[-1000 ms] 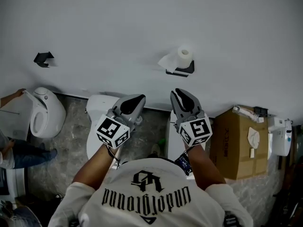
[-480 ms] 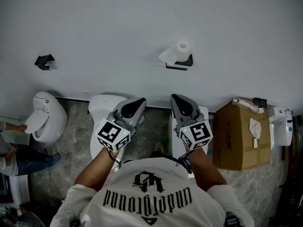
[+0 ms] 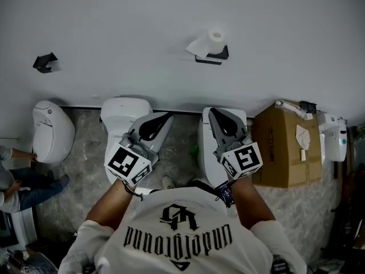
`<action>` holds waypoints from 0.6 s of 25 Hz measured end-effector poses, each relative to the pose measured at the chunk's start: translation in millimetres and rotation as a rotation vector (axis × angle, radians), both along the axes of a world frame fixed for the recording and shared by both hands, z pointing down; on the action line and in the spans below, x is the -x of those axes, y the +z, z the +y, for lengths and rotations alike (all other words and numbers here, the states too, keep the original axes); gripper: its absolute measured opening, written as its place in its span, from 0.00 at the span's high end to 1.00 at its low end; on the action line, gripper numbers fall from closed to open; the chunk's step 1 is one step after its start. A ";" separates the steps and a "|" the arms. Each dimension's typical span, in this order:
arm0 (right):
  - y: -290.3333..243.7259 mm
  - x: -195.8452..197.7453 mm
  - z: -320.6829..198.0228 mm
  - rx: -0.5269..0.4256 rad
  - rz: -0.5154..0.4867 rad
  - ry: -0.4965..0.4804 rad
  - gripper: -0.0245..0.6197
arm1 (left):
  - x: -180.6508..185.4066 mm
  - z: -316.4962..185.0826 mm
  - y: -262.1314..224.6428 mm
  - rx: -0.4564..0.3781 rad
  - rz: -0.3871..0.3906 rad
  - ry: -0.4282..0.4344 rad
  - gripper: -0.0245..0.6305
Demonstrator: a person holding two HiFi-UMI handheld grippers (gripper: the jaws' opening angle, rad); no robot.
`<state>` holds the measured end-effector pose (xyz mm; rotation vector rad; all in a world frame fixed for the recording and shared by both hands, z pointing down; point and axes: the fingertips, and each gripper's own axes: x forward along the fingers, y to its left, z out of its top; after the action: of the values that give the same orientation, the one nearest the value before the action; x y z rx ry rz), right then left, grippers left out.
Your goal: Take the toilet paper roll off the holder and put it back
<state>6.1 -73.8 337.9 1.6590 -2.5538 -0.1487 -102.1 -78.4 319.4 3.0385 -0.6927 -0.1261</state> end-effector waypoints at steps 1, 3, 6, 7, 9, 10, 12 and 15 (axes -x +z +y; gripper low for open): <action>1.4 0.9 2.4 0.004 0.003 -0.004 0.94 | 1.7 5.1 -1.6 0.000 0.008 0.000 0.94; 3.2 1.9 7.8 0.008 0.005 -0.014 0.94 | 2.6 13.2 -1.5 0.008 0.021 0.003 0.94; 2.0 0.3 18.7 0.004 0.006 -0.032 0.94 | 0.2 20.4 1.4 0.029 0.034 -0.005 0.94; 0.8 -1.6 23.4 0.001 0.007 -0.038 0.94 | -1.8 23.4 2.0 0.033 0.034 -0.010 0.94; -2.0 -8.5 33.9 -0.004 0.009 -0.047 0.94 | -9.3 32.1 2.2 0.036 0.032 -0.015 0.94; -3.4 -13.5 39.8 -0.007 0.009 -0.051 0.94 | -15.1 37.9 2.1 0.036 0.028 -0.016 0.94; -4.8 -26.1 53.2 -0.011 0.007 -0.060 0.94 | -28.5 52.5 1.9 0.028 0.017 -0.013 0.94; -3.3 -49.0 76.9 -0.010 0.004 -0.075 0.94 | -39.8 72.8 0.5 0.005 0.005 -0.043 0.94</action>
<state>55.1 3.1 334.6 1.5649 -2.6178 -0.1712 -62.3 -5.6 319.9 3.0187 -0.7578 -0.1328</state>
